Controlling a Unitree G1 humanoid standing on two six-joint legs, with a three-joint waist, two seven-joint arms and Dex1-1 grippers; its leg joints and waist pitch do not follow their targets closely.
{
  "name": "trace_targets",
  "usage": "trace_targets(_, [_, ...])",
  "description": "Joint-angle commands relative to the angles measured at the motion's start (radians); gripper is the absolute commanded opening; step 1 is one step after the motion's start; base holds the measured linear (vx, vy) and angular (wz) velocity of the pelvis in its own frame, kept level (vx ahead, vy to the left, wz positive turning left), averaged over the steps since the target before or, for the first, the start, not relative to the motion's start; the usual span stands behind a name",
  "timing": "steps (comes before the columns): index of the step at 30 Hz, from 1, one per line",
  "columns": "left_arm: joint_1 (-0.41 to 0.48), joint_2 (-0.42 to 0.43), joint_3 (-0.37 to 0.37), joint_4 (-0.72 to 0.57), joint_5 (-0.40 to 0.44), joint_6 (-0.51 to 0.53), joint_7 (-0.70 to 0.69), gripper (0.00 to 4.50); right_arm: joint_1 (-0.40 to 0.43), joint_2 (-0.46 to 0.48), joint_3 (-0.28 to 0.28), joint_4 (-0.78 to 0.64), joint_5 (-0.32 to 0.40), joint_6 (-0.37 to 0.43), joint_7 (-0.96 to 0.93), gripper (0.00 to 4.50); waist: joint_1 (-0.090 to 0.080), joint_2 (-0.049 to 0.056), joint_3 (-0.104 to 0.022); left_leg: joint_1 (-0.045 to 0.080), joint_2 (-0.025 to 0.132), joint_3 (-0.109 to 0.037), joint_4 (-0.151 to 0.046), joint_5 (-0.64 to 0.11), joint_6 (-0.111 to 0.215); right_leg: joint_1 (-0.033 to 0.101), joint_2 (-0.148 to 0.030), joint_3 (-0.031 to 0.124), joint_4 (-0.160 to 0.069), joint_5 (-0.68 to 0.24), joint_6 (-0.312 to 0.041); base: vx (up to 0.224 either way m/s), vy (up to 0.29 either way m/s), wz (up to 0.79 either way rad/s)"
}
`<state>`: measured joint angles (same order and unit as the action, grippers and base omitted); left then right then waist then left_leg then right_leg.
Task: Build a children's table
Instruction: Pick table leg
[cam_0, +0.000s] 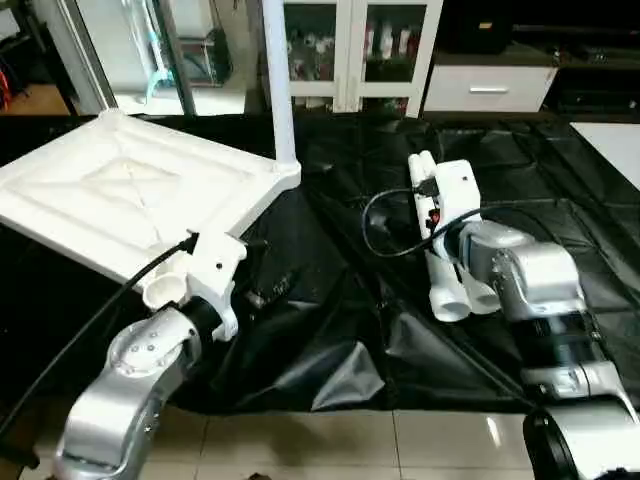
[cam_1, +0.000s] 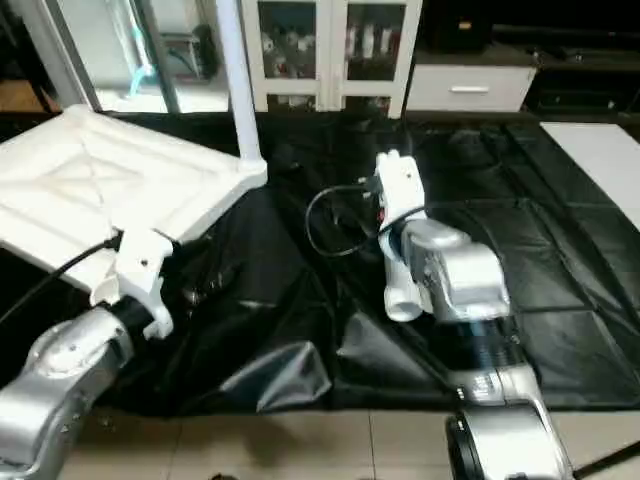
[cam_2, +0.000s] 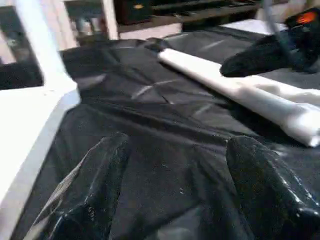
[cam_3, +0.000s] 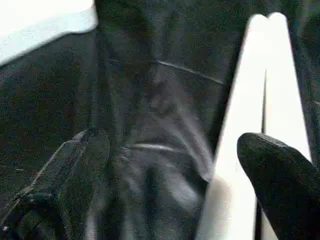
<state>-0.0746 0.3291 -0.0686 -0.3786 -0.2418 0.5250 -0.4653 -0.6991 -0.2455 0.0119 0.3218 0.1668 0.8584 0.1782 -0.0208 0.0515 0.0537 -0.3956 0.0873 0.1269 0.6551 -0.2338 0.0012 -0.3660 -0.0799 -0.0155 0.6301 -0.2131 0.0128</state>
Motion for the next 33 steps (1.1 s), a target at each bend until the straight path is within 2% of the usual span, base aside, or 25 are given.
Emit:
trace_targets(1, [0.011, 0.042, -0.015, -0.041, -0.038, 0.042, -0.062, 3.44, -0.083, 0.003, 0.003, 0.116, -0.037, -0.028, -0.042, 4.50, -0.007, -0.004, -0.051, 0.026, 0.101, -0.049, -0.117, -0.388, -0.139, 0.004, -0.068, 0.029, -0.068, -0.269, -0.186, 0.000, 0.000, 0.00])
trace_targets(2, [0.020, 0.059, -0.019, -0.058, -0.054, 0.059, -0.087, 3.44, -0.116, 0.009, -0.005, 0.183, -0.039, -0.019, -0.052, 4.50, -0.010, -0.008, -0.053, 0.020, 0.100, -0.049, -0.116, -0.376, -0.134, 0.008, -0.070, 0.028, -0.068, -0.261, -0.188, 0.000, 0.000, 0.00])
trace_targets(4, [0.023, 0.065, -0.021, -0.066, -0.059, 0.065, -0.097, 3.44, -0.132, 0.013, -0.010, 0.216, -0.039, -0.016, -0.053, 4.50, -0.008, -0.005, -0.054, 0.020, 0.102, -0.044, -0.114, -0.354, -0.121, 0.005, -0.072, 0.030, -0.068, -0.237, -0.197, 0.000, 0.000, 0.00])
trace_targets(6, [0.029, 0.072, -0.027, -0.079, -0.067, 0.073, -0.103, 3.44, -0.156, 0.019, -0.016, 0.283, -0.041, -0.009, -0.054, 4.50, -0.005, -0.006, -0.056, 0.018, 0.102, -0.038, -0.111, -0.307, -0.100, 0.008, -0.071, 0.031, -0.067, -0.187, -0.210, 0.000, 0.000, 0.00])
trace_targets(7, [0.030, 0.072, -0.028, -0.082, -0.068, 0.075, -0.103, 3.44, -0.165, 0.021, -0.020, 0.309, -0.042, -0.009, -0.056, 4.50, -0.004, -0.014, -0.060, 0.015, 0.103, -0.034, -0.108, -0.258, -0.084, 0.012, -0.071, 0.031, -0.064, -0.141, -0.226, 0.000, 0.000, 0.00])
trace_targets(8, [0.031, 0.071, -0.029, -0.087, -0.073, 0.081, -0.100, 3.44, -0.173, 0.027, -0.025, 0.345, -0.036, -0.009, -0.043, 4.50, 0.001, -0.008, -0.063, 0.012, 0.105, -0.029, -0.107, -0.203, -0.065, 0.017, -0.073, 0.030, -0.059, -0.088, -0.243, 0.000, 0.000, 0.00])
trace_targets(9, [0.031, 0.071, -0.029, -0.090, -0.077, 0.085, -0.099, 3.44, -0.179, 0.031, -0.029, 0.371, -0.031, -0.009, -0.033, 4.50, 0.004, -0.005, -0.066, 0.017, 0.108, -0.017, -0.105, -0.180, -0.053, 0.013, -0.069, 0.027, -0.057, -0.046, -0.259, 0.000, 0.000, 0.00])
trace_targets(10, [0.031, 0.072, -0.029, -0.093, -0.080, 0.089, -0.098, 3.44, -0.184, 0.034, -0.034, 0.399, -0.024, -0.008, -0.023, 4.50, 0.004, -0.007, -0.068, 0.015, 0.109, -0.014, -0.104, -0.167, -0.046, 0.015, -0.067, 0.027, -0.054, -0.021, -0.263, 0.000, 0.000, 0.00])
trace_targets(11, [0.031, 0.073, -0.034, -0.097, -0.082, 0.094, -0.098, 3.44, -0.186, 0.036, -0.044, 0.448, -0.017, -0.001, -0.014, 4.50, 0.008, -0.006, -0.072, 0.016, 0.111, -0.010, -0.102, -0.119, -0.031, 0.018, -0.065, 0.025, -0.049, 0.037, -0.271, 0.000, 0.000, 0.00])
trace_targets(12, [0.031, 0.073, -0.034, -0.097, -0.082, 0.094, -0.098, 3.44, -0.186, 0.035, -0.044, 0.451, -0.016, 0.000, -0.014, 4.50, 0.009, -0.008, -0.070, 0.015, 0.112, -0.008, -0.104, -0.107, -0.024, 0.018, -0.064, 0.024, -0.048, 0.054, -0.272, 0.000, 0.000, 0.00])
trace_targets(14, [0.031, 0.074, -0.036, -0.100, -0.084, 0.097, -0.103, 3.44, -0.183, 0.033, -0.059, 0.490, -0.019, -0.014, -0.034, 4.50, 0.010, -0.005, -0.068, 0.019, 0.112, -0.004, -0.106, -0.132, -0.014, 0.014, -0.062, 0.023, -0.051, 0.025, -0.280, 0.000, 0.000, 0.00])
trace_targets(16, [0.030, 0.074, -0.035, -0.102, -0.086, 0.099, -0.106, 3.44, -0.182, 0.031, -0.071, 0.507, -0.023, -0.029, -0.055, 4.50, 0.010, -0.006, -0.064, 0.023, 0.114, -0.004, -0.111, -0.183, -0.032, 0.010, -0.059, 0.024, -0.054, -0.026, -0.275, 0.000, 0.000, 0.00])
trace_targets(18, [0.030, 0.076, -0.034, -0.101, -0.087, 0.100, -0.107, 3.44, -0.179, 0.029, -0.083, 0.515, -0.023, -0.040, -0.077, 4.50, 0.009, -0.006, -0.062, 0.027, 0.114, -0.004, -0.115, -0.248, -0.059, 0.005, -0.057, 0.024, -0.058, -0.083, -0.263, 0.000, 0.000, 0.00])
trace_targets(19, [0.029, 0.079, -0.033, -0.101, -0.089, 0.101, -0.107, 3.44, -0.184, 0.029, -0.100, 0.534, -0.022, -0.055, -0.094, 4.50, 0.010, -0.006, -0.060, 0.031, 0.114, -0.002, -0.117, -0.298, -0.080, -0.001, -0.059, 0.026, -0.064, -0.133, -0.249, 0.000, 0.000, 0.00])
trace_targets(23, [0.023, 0.082, -0.034, -0.101, -0.093, 0.107, -0.108, 3.44, -0.202, 0.018, -0.117, 0.563, -0.027, -0.062, -0.104, 4.50, 0.010, -0.007, -0.059, 0.030, 0.113, -0.002, -0.119, -0.342, -0.098, -0.004, -0.061, 0.028, -0.070, -0.189, -0.225, 0.000, 0.000, 0.00])
trace_targets(27, [0.014, 0.086, -0.032, -0.097, -0.095, 0.109, -0.110, 3.44, -0.215, 0.003, -0.144, 0.555, -0.019, -0.063, -0.121, 4.50, 0.008, -0.011, -0.063, 0.023, 0.113, 0.000, -0.117, -0.295, -0.084, 0.002, -0.063, 0.027, -0.066, -0.148, -0.226, 0.000, 0.000, 0.00])
trace_targets(28, [0.012, 0.087, -0.032, -0.096, -0.095, 0.109, -0.110, 3.44, -0.217, -0.001, -0.144, 0.552, -0.020, -0.059, -0.119, 4.50, 0.011, 0.000, -0.064, 0.025, 0.112, 0.001, -0.117, -0.275, -0.078, 0.000, -0.062, 0.026, -0.063, -0.126, -0.231, 0.000, 0.000, 0.00])
trace_targets(30, [0.009, 0.088, -0.034, -0.093, -0.096, 0.110, -0.111, 3.44, -0.217, -0.012, -0.131, 0.560, -0.026, -0.040, -0.096, 4.50, 0.009, -0.006, -0.065, 0.023, 0.111, 0.004, -0.114, -0.250, -0.065, 0.003, -0.059, 0.025, -0.062, -0.086, -0.242, 0.000, 0.000, 0.00])
trace_targets(31, [0.009, 0.088, -0.034, -0.093, -0.096, 0.110, -0.111, 3.44, -0.217, -0.012, -0.130, 0.561, -0.026, -0.039, -0.095, 4.50, 0.010, -0.006, -0.066, 0.022, 0.111, 0.004, -0.114, -0.239, -0.060, 0.005, -0.061, 0.025, -0.061, -0.075, -0.246, 0.000, 0.000, 0.00])
trace_targets(32, [0.007, 0.089, -0.034, -0.092, -0.096, 0.110, -0.112, 3.44, -0.217, -0.013, -0.126, 0.575, -0.025, -0.031, -0.080, 4.50, 0.011, 0.001, -0.067, 0.021, 0.111, 0.004, -0.113, -0.219, -0.052, 0.006, -0.062, 0.025, -0.058, -0.057, -0.253, 0.000, 0.000, 0.00])
trace_targets(33, [0.005, 0.090, -0.036, -0.091, -0.097, 0.110, -0.114, 3.44, -0.214, -0.014, -0.119, 0.591, -0.023, -0.013, -0.052, 4.50, 0.010, -0.002, -0.067, 0.021, 0.111, 0.005, -0.112, -0.216, -0.048, 0.007, -0.060, 0.024, -0.059, -0.051, -0.256, 0.000, 0.000, 0.00])
